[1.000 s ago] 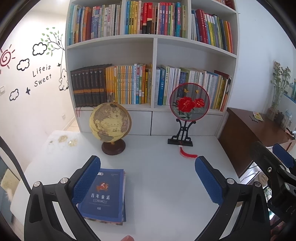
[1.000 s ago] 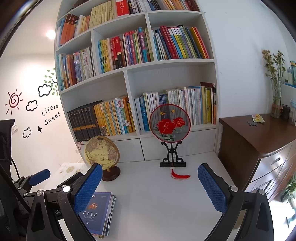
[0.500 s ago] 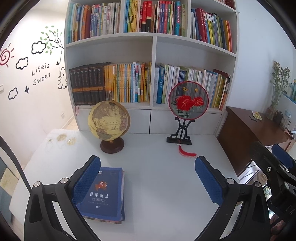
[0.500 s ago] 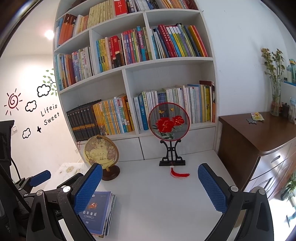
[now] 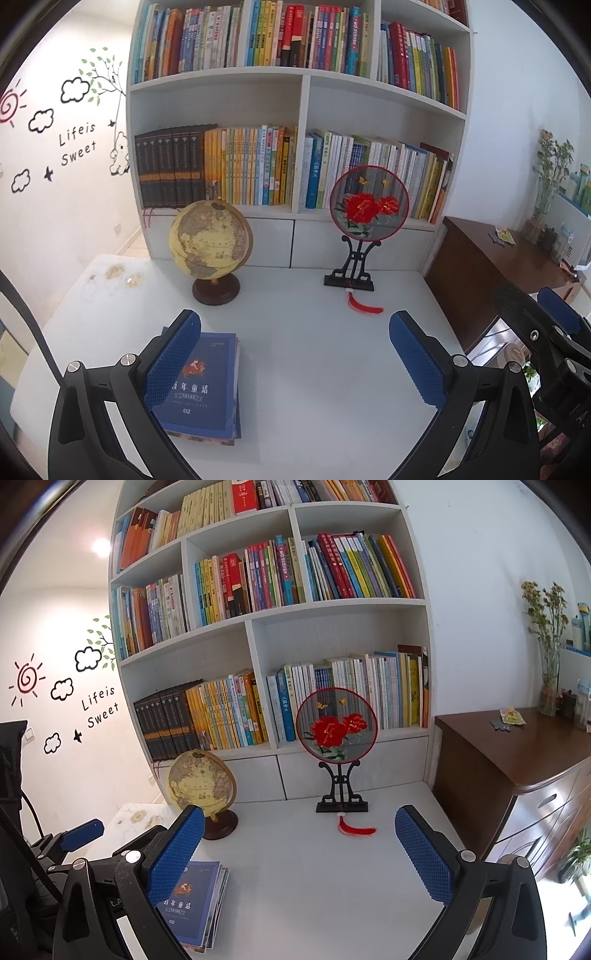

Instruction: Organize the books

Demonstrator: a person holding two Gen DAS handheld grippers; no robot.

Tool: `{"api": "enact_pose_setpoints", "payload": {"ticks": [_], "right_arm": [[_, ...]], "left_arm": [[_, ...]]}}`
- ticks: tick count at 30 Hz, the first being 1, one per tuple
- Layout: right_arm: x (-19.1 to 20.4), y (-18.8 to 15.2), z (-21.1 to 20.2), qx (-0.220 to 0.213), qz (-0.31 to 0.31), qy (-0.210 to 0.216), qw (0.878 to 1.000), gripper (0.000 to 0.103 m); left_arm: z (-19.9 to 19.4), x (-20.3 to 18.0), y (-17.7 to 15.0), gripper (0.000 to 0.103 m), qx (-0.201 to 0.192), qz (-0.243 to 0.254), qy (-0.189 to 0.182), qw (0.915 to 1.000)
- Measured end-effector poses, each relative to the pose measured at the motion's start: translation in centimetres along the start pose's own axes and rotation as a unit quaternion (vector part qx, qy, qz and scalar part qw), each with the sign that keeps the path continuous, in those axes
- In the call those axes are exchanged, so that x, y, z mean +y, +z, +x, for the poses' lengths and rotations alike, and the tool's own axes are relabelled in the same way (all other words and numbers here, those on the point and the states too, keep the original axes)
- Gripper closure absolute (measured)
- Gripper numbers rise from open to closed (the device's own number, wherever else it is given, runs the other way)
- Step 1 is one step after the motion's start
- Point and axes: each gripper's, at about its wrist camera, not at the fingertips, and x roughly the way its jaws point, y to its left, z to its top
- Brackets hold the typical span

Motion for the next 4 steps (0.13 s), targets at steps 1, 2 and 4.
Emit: {"api": "enact_pose_setpoints", "payload": {"ticks": [1,2,4], "right_arm": [[0.00,-0.01,0.00,0.001,0.000,0.000,1.000,0.000],[0.01,-0.04,-0.02,0.002,0.000,0.000,1.000,0.000],[0.02,-0.12,-0.06,0.003,-0.002,0.001,1.000,0.000]], "left_arm": [[-0.04,-0.07,-0.04,0.001,0.002,0.001,0.003,1.0000],[-0.04,-0.14,-0.01,0.001,0.002,0.003,0.006,1.0000],[-0.08,-0.12,-0.02,0.001,0.002,0.001,0.011,0.9999]]}}
